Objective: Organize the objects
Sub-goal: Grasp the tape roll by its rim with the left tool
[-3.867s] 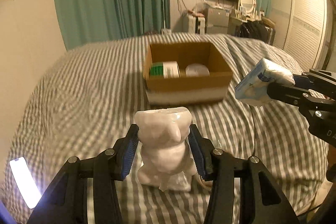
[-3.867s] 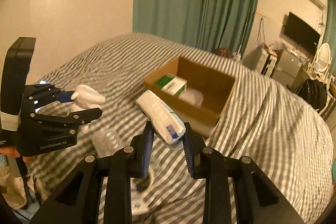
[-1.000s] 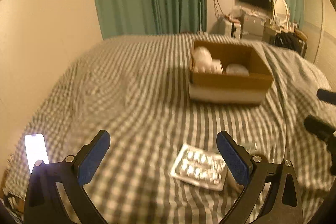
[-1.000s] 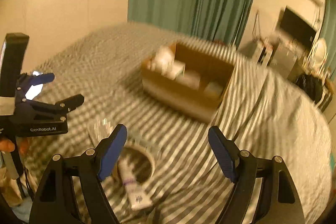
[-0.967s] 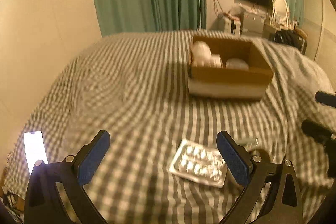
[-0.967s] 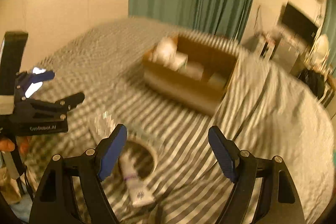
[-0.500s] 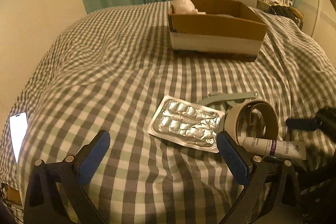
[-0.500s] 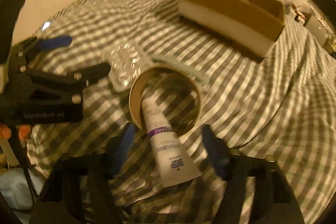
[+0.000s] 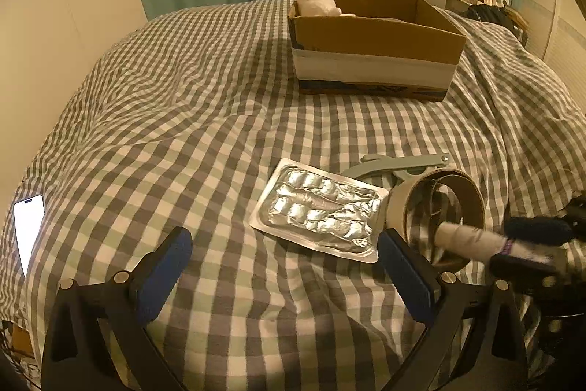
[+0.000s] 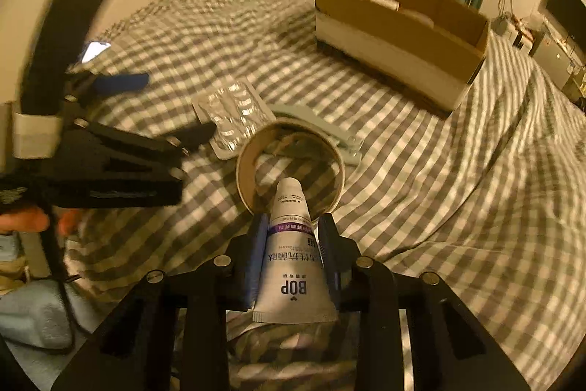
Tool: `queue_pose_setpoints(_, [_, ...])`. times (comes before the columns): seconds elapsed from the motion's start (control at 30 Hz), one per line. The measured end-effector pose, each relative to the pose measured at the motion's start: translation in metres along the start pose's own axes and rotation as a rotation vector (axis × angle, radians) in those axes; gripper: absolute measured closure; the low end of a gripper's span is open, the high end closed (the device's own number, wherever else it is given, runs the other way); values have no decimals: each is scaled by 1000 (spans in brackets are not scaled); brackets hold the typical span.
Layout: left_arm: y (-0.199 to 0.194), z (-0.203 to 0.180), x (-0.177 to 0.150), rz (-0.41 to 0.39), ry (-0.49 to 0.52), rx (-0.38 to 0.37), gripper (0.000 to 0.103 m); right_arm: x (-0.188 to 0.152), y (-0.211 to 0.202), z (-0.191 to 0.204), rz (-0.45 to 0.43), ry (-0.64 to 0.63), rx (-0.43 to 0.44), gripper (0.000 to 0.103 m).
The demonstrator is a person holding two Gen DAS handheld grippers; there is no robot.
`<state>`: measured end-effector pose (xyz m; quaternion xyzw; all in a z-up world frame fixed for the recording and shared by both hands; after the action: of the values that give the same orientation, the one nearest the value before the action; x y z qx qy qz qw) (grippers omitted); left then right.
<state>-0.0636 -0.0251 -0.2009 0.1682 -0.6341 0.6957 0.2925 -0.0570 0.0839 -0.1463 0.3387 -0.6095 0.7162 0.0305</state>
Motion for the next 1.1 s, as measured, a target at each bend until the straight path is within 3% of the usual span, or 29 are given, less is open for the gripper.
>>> queue_pose_setpoints(0.27, [-2,-32,3,3,74,-45,0,18,-49,-28,-122,25,-103,75])
queue_pose_setpoints(0.43, [0,-64,7,10,126,-134,0,9,-29,-66,-70,98,-180,75])
queue_pose_setpoints(0.7, [23,-100,5,90,167,-238,0,-8,0,-84,-3,148,-168,75])
queue_pose_setpoints(0.93, [36,-108,4,109,180,-234,0,-8,0,-84,-13,153,-165,75])
queue_pose_setpoints(0.97, [35,-109,4,104,181,-239,2,-8,-2,-84,-16,151,-165,75])
queue_pose_setpoints(1.03, [31,-109,5,97,186,-256,16,-5,-7,-83,-29,149,-168,75])
queue_pose_setpoints(1.1, [29,-107,4,96,184,-261,16,-1,-13,-82,-44,142,-175,75])
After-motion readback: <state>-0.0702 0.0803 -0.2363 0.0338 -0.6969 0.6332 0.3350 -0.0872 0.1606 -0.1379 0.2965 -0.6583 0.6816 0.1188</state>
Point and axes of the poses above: each gripper's, at about its wrist camera, not at the fingertips, and y roughly the way its jaws point, z to its left, x to its top, the point moved 5 cm from there along y, roughly the way its jaws point, and after that the axes turned 5 degrees about y, right-handed, at the moved point
